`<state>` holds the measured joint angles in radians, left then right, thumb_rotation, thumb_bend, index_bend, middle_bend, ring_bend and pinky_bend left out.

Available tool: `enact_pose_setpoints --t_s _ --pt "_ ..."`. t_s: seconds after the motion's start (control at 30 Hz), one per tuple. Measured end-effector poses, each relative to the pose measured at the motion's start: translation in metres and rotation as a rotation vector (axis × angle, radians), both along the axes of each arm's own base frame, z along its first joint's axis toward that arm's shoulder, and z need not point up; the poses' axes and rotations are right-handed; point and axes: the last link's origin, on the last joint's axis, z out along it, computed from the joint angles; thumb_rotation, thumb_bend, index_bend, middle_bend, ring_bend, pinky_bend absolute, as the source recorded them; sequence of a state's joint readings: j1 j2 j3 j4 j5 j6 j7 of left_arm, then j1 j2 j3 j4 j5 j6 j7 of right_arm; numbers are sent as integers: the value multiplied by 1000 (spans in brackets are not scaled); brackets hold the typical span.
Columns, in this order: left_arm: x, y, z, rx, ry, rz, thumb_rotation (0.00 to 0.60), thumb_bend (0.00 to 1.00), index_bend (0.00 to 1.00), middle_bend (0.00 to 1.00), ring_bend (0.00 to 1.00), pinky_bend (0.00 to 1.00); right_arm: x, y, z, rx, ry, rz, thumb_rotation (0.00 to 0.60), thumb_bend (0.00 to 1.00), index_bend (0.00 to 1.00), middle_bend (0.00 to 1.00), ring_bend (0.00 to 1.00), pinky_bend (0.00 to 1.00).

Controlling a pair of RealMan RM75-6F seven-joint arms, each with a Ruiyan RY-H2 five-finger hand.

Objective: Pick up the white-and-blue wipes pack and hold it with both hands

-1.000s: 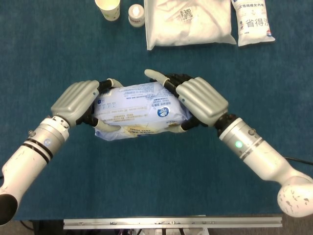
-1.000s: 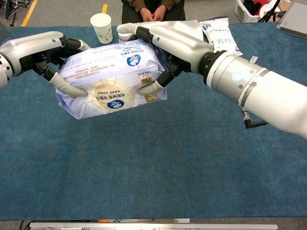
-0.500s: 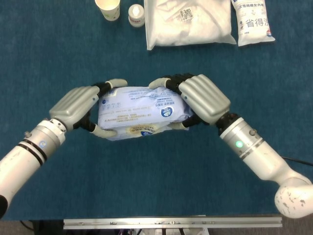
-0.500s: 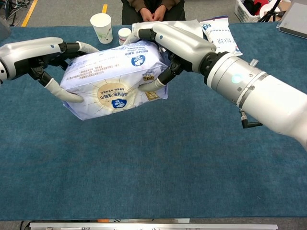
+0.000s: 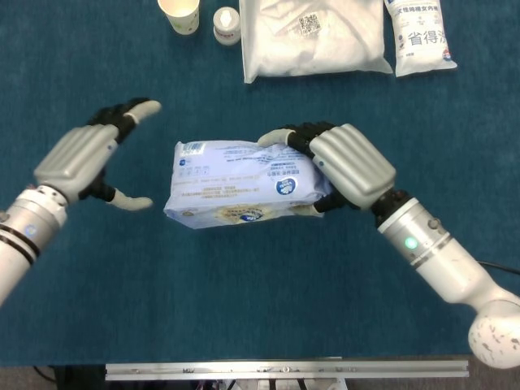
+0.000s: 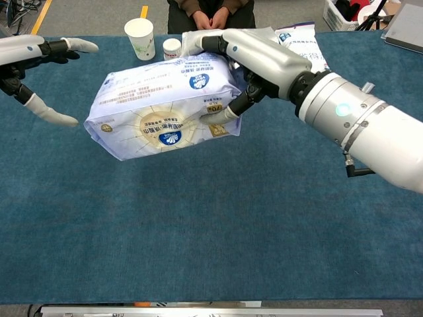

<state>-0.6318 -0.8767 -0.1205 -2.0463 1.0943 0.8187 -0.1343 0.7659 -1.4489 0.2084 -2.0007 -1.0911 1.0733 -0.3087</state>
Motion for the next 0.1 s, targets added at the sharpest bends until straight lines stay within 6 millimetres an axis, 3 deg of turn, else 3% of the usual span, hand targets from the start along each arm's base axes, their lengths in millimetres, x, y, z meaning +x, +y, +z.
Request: enact_pose_setpoints --t_s 0.1 --pt "-5 1 4 19 12 6 600 94 0 0 0 0 -2 1 4 -3 -2 -3 600 489 484 481 565 520"
